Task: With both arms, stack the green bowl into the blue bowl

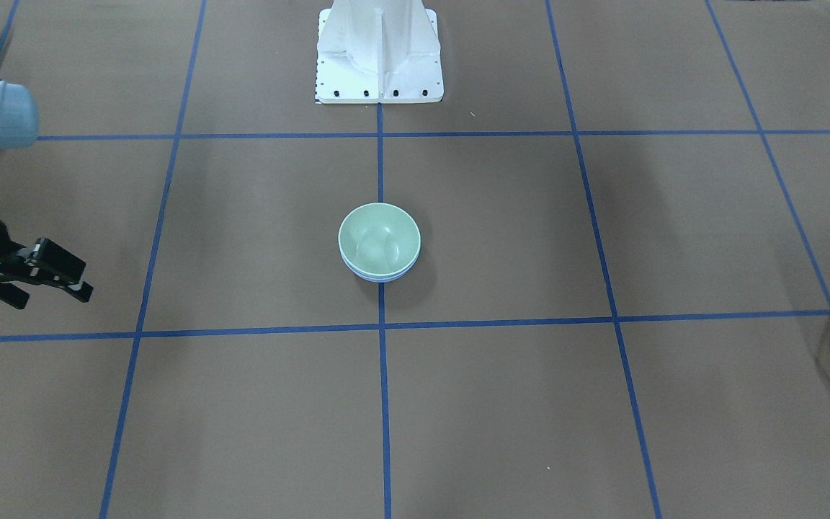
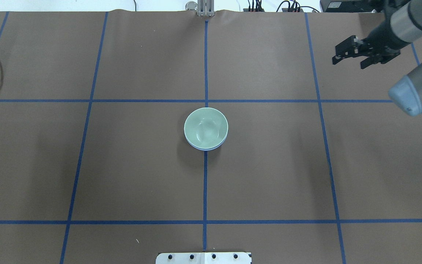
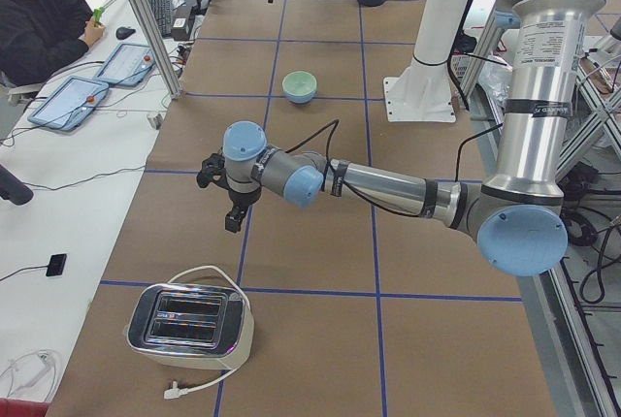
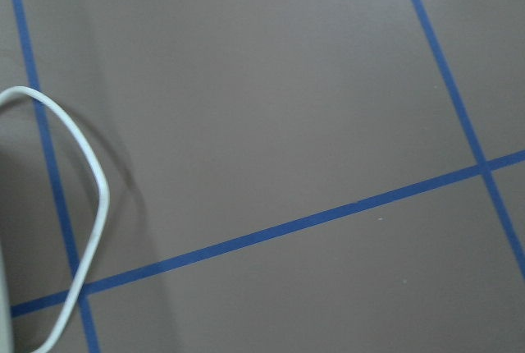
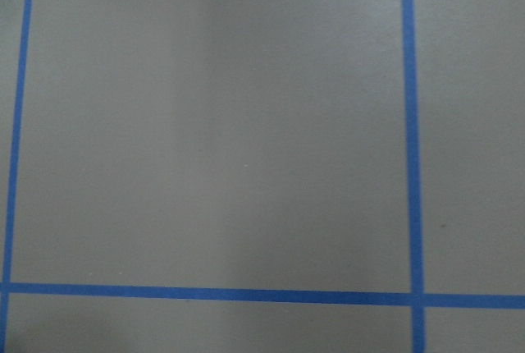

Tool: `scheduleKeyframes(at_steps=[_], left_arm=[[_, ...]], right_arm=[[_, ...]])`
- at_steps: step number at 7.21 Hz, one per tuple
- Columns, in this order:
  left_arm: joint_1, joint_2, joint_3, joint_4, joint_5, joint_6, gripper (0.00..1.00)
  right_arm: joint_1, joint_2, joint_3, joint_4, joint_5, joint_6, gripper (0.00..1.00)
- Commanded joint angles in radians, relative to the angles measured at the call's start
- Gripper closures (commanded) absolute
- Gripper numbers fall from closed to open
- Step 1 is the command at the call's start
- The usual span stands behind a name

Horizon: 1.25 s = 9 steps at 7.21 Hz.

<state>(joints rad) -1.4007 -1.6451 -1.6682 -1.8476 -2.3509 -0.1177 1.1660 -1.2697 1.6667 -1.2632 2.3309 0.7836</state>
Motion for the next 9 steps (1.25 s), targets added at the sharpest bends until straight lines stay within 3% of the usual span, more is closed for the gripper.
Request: scheduleKeyframes(at_steps=[1,4,5,9], left_arm=[[-0.018,0.001,0.004,-0.005,-0.005,0.013,0.02],[-0.056,-0.001,0.013,0.022,-0.004,0.100,0.02],[-0.066,-0.001,0.018,0.049,-0.002,0.148,0.02],[-0.075,0.004,0.015,0.050,-0.002,0.158,0.02]], right_arm=[[0.121,-0.124,-0.001,0.001,0.027,-0.215,0.00],[0.211,-0.213,-0.021,-0.021,0.036,-0.379,0.00],[0.240,-0.215,-0.051,-0.044,0.080,-0.432,0.00],[0.280,-0.220,-0.061,-0.031,0.061,-0.445,0.00]])
